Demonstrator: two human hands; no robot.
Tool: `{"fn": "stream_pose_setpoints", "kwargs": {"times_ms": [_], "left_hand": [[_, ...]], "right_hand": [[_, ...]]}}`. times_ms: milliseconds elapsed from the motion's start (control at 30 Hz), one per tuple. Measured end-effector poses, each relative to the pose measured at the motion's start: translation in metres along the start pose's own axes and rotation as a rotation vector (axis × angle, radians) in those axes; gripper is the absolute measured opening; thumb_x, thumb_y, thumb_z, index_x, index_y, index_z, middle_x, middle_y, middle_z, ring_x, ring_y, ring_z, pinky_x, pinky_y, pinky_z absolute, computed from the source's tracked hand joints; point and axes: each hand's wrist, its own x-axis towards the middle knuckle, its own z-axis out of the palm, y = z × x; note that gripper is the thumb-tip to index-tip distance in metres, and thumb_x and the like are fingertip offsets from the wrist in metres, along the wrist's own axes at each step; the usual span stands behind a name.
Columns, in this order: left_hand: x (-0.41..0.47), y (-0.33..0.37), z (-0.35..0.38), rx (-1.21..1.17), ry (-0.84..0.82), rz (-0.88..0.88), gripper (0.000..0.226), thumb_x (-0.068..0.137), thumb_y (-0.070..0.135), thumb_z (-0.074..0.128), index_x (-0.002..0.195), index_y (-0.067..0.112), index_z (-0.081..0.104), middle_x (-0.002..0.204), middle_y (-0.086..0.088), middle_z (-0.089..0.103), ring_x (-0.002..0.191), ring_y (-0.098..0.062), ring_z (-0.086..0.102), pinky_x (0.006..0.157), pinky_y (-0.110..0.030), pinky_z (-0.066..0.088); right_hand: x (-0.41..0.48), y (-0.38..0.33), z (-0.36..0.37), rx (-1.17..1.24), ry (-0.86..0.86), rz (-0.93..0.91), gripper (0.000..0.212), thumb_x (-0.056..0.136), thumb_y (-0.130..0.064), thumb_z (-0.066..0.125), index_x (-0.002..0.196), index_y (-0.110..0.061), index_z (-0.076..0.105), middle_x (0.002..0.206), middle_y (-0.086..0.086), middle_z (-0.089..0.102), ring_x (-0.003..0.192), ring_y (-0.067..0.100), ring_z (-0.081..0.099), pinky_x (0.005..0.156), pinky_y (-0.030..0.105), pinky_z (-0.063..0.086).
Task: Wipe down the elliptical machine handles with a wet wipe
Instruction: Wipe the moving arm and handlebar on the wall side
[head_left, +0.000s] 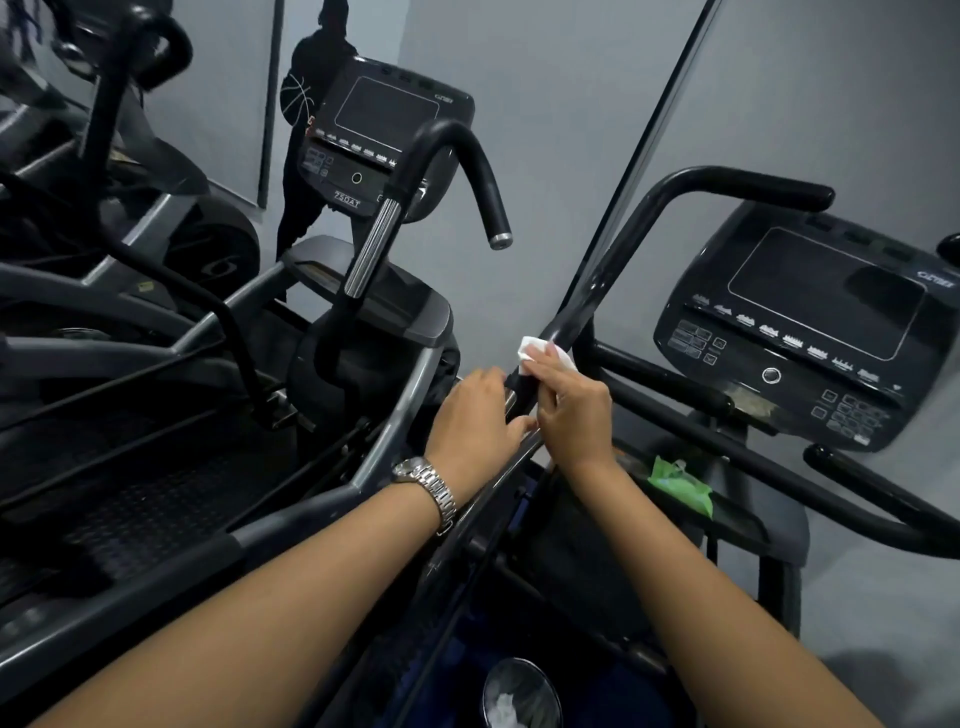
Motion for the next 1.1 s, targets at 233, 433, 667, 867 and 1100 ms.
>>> {"fn": "stream_pose_setpoints", "kwargs": {"times_ms": [233, 433, 667, 867, 1100], "left_hand": [[0.011, -0.002, 0.017, 0.015, 0.091, -0.037, 0.041, 0.078, 0.031, 0.075, 0.111, 0.013, 0.06, 0.107, 0.0, 0.061, 0.098, -0.014, 0.059, 0.082, -0.023, 0.044], [0.011, -0.002, 0.017, 0.02, 0.101, -0.061, 0.036, 0.079, 0.03, 0.072, 0.11, 0.015, 0.062, 0.106, 0.001, 0.06, 0.094, -0.014, 0.059, 0.075, -0.019, 0.038], [0.014, -0.006, 0.016, 0.01, 0.065, -0.042, 0.032, 0.079, 0.03, 0.072, 0.105, 0.013, 0.062, 0.102, -0.001, 0.06, 0.095, -0.018, 0.057, 0.081, -0.027, 0.044], [0.013, -0.009, 0.016, 0.025, 0.053, 0.001, 0.031, 0.081, 0.028, 0.068, 0.107, 0.012, 0.061, 0.106, -0.004, 0.059, 0.1, -0.021, 0.057, 0.086, -0.03, 0.044], [0.014, -0.008, 0.015, 0.018, 0.029, 0.002, 0.031, 0.082, 0.027, 0.068, 0.107, 0.01, 0.059, 0.107, -0.006, 0.058, 0.102, -0.022, 0.055, 0.086, -0.031, 0.043]], "right_hand": [[0.004, 0.035, -0.014, 0.045, 0.006, -0.171, 0.035, 0.079, 0.014, 0.061, 0.104, -0.008, 0.072, 0.113, 0.003, 0.067, 0.114, 0.015, 0.059, 0.093, 0.029, 0.051], [-0.002, 0.025, -0.006, 0.062, -0.046, -0.19, 0.029, 0.082, 0.011, 0.061, 0.104, -0.005, 0.071, 0.114, 0.004, 0.067, 0.116, 0.019, 0.057, 0.099, 0.025, 0.045], [0.023, 0.022, 0.001, 0.041, 0.079, 0.052, 0.035, 0.08, 0.012, 0.054, 0.102, -0.008, 0.073, 0.108, 0.006, 0.07, 0.113, 0.007, 0.055, 0.098, 0.02, 0.045], [-0.006, 0.006, -0.012, 0.046, -0.043, -0.041, 0.036, 0.079, 0.016, 0.054, 0.103, -0.006, 0.072, 0.111, 0.003, 0.067, 0.114, 0.017, 0.058, 0.1, 0.019, 0.043], [0.016, -0.018, 0.0, 0.084, 0.095, 0.292, 0.036, 0.079, 0.01, 0.053, 0.099, -0.01, 0.074, 0.094, 0.005, 0.074, 0.088, 0.002, 0.065, 0.08, 0.0, 0.04]]}}
